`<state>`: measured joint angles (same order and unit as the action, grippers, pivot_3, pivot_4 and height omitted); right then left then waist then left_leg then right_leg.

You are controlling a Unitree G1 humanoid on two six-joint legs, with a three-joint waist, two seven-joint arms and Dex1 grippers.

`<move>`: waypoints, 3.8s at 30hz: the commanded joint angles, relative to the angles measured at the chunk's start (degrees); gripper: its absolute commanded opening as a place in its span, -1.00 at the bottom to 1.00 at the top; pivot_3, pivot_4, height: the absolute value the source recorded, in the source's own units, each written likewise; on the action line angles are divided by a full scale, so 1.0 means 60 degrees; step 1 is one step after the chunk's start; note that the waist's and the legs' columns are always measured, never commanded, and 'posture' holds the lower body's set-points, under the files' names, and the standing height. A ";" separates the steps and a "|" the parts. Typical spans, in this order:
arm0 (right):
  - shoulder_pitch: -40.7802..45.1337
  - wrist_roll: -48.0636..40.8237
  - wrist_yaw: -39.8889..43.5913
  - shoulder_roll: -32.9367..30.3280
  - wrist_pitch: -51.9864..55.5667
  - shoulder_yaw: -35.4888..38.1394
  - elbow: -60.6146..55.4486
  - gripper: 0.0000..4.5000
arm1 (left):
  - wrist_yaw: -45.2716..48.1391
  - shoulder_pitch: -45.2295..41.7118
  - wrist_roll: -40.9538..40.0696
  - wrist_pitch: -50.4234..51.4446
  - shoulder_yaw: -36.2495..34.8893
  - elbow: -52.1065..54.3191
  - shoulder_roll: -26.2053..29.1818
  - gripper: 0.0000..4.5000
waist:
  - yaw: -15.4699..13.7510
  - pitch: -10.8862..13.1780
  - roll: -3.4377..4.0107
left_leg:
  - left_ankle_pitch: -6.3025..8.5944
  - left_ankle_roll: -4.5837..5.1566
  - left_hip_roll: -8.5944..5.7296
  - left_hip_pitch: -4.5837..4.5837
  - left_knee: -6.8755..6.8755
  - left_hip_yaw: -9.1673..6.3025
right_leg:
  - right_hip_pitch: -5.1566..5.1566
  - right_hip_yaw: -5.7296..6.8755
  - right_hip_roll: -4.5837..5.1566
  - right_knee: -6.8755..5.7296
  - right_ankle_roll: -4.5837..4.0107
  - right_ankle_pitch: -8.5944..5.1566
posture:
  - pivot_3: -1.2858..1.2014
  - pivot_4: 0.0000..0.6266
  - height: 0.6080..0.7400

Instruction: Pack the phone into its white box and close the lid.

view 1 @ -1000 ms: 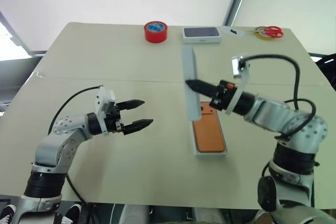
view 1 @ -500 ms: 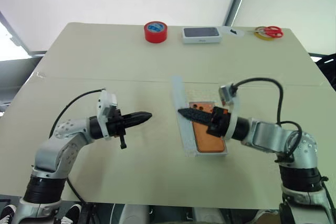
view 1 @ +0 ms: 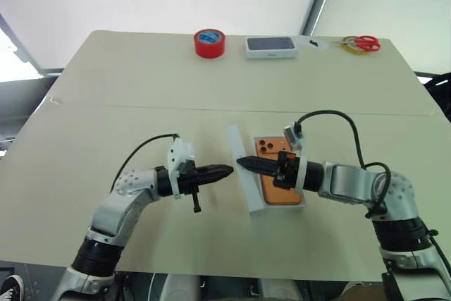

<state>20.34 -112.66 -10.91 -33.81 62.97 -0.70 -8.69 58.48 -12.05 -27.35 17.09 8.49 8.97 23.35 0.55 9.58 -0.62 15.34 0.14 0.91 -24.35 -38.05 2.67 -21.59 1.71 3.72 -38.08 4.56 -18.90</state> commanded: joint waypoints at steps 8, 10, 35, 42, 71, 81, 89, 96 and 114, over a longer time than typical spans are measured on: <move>-0.0263 0.1400 0.2053 -0.1837 0.0266 0.1104 0.0005 0.29 | -0.0113 -0.1057 0.0639 -0.0864 0.0563 -0.1774 -0.1394 -1.00 | -0.0096 0.0001 0.0000 | 0.0006 0.0011 -0.0002 -0.0005 -0.0013 0.0004 | 0.0005 0.0002 0.0000 0.0003 0.0002 0.0001 | 0.03 -0.52 1.00; -0.0109 0.3792 0.4073 -0.3201 0.0058 0.1001 0.0020 0.29 | -0.0233 -0.1557 0.0958 -0.1228 0.0728 -0.2536 -0.1917 -1.00 | -0.0196 0.0000 0.0010 | 0.0006 0.0011 -0.0003 -0.0004 -0.0016 0.0005 | 0.0004 0.0001 -0.0002 0.0002 0.0003 0.0002 | 0.03 -0.52 1.00; -0.2344 1.2361 0.9137 -0.3857 -0.4461 0.1235 -0.1302 -0.98 | -0.0748 -0.1861 0.1956 -0.0717 0.1082 -0.3192 -0.1808 -1.00 | -0.0438 -0.0005 0.0008 | 0.0006 0.0013 -0.0007 0.0007 -0.0035 -0.0012 | 0.0030 0.0006 -0.0005 0.0012 0.0013 0.0007 | 0.03 -0.52 1.00; -0.1944 1.2874 0.9159 -0.3785 -0.4004 0.0938 -0.2099 -0.98 | -0.1187 -0.2365 0.1883 -0.0624 0.0708 -0.3352 -0.2294 -1.00 | -0.0432 -0.0004 0.0008 | 0.0005 0.0011 -0.0002 0.0008 -0.0037 -0.0012 | 0.0026 0.0005 -0.0011 0.0006 0.0013 0.0007 | 0.03 -0.52 1.00; -0.1621 1.6128 0.9778 -0.3712 -0.5129 -0.0394 -0.1344 -0.98 | -0.1783 -0.3282 0.2252 -0.0987 0.0530 -0.4030 -0.3138 -1.00 | -0.0453 -0.0006 0.0009 | -0.0002 0.0000 -0.0008 0.0013 -0.0047 -0.0013 | 0.0036 0.0008 -0.0012 0.0003 0.0014 0.0007 | 0.03 -0.52 1.00; -0.1467 1.5601 1.0072 -0.3159 -0.5051 -0.0052 -0.1966 -0.98 | -0.1761 -0.3137 0.1881 -0.0677 0.0365 -0.3726 -0.3364 -1.00 | -0.0442 -0.0005 0.0007 | -0.0015 -0.0023 -0.0005 0.0019 -0.0047 -0.0012 | 0.0037 0.0007 -0.0016 0.0000 0.0014 0.0007 | 0.03 -0.52 1.00; -0.1560 1.5165 1.1055 -0.3312 -0.5538 0.0331 -0.1836 -0.98 | -0.1439 -0.4573 0.2992 -0.1114 0.1345 -0.5837 -0.3717 -1.00 | -0.0431 -0.0009 0.0014 | -0.0008 -0.0012 -0.0011 0.0002 -0.0104 -0.0017 | 0.0055 0.0017 -0.0018 0.0000 0.0022 0.0011 | 0.03 -0.52 1.00; -0.2457 1.6811 1.1173 -0.4223 -0.5926 -0.0651 -0.1487 -0.98 | -0.1407 -0.4554 0.3886 -0.1028 0.1997 -0.6891 -0.3382 -1.00 | -0.0447 -0.0027 0.0022 | 0.0033 0.0057 -0.0006 0.0015 -0.0131 -0.0023 | 0.0082 0.0017 -0.0022 -0.0004 0.0021 0.0010 | 0.03 -0.52 1.00; -0.1038 1.4794 1.1700 -0.2833 -0.6110 0.1301 -0.0309 0.97 | -0.0319 -0.2067 0.0881 0.0803 -0.1634 -0.1244 0.0495 0.97 | -0.0209 -0.0033 0.0033 | -0.0002 -0.0015 -0.0005 0.0105 -0.0052 -0.0023 | 0.0142 0.0011 0.0002 0.0025 0.0018 0.0008 | 0.03 -0.52 1.00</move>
<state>13.97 -23.26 58.35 -51.16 29.08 4.92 -11.58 55.11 -25.48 -20.39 21.72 0.30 -0.91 25.23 -0.70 9.39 -0.42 15.37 0.11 0.86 -23.71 -38.34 2.55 -20.73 1.77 3.75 -37.93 4.67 -18.86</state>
